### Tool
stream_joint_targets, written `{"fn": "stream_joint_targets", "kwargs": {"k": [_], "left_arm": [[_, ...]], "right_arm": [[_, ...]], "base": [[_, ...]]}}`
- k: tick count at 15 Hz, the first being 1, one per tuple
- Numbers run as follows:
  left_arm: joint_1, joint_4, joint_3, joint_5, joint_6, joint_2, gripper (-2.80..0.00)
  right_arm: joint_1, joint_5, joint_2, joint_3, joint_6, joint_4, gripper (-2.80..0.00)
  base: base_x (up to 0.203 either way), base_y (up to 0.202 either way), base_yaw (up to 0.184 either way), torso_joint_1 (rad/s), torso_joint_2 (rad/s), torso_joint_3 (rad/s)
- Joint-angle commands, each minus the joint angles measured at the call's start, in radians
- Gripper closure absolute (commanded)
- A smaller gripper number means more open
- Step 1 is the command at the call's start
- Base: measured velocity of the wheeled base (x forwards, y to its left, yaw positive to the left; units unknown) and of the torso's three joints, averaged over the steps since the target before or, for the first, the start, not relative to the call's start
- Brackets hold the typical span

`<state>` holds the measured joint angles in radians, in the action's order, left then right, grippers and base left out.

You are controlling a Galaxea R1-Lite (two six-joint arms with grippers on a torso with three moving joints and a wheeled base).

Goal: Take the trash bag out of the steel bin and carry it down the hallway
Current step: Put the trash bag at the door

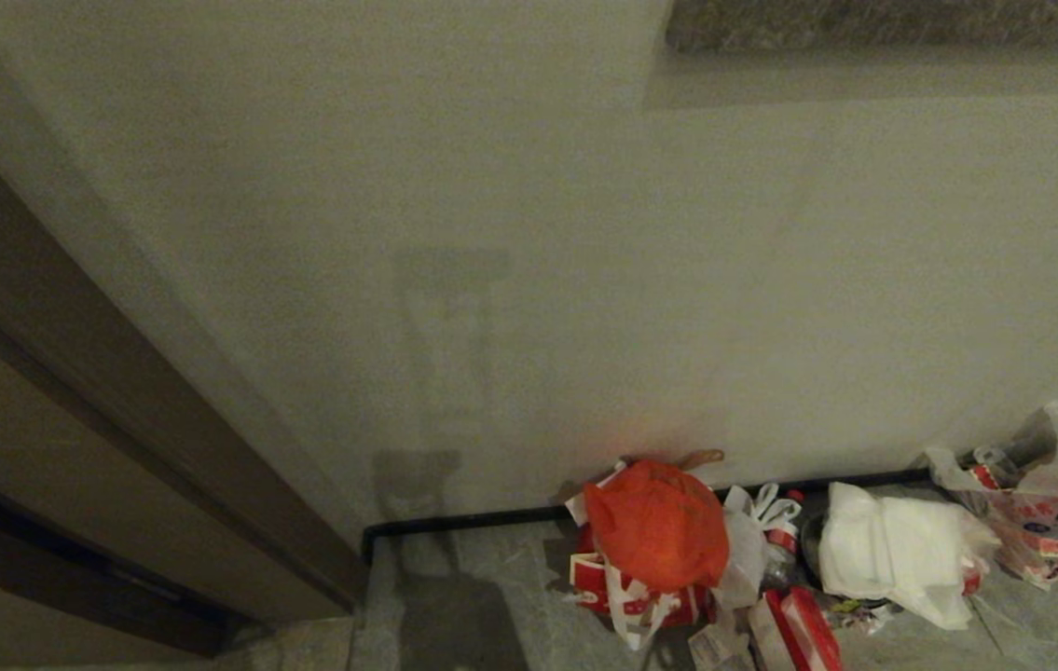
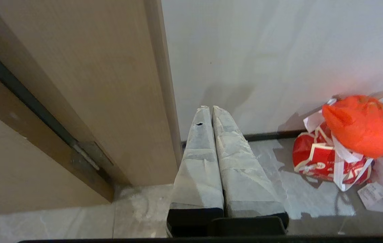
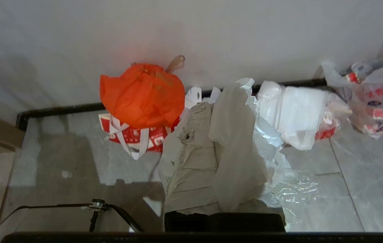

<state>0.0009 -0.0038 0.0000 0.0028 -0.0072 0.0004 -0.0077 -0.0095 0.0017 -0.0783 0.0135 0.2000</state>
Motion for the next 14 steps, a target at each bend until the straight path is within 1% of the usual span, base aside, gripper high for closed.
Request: {"fn": "stream_joint_targets", "kwargs": {"k": [1,14], "left_arm": [[0.001,-0.001,0.0,0.0,0.0,0.001,0.0],[0.0,-0.001,0.0,0.0,-0.002,0.001,0.0]], "right_arm": [[0.0,0.0,0.0,0.0,0.0,0.001,0.0],[0.0,0.005,0.0,0.0,-0.007,0.001,0.0]], "base": [[0.0,0.0,0.0,0.004,0.01,-0.197],[0.0,0.0,0.0,0.004,0.0,-0.197]]}}
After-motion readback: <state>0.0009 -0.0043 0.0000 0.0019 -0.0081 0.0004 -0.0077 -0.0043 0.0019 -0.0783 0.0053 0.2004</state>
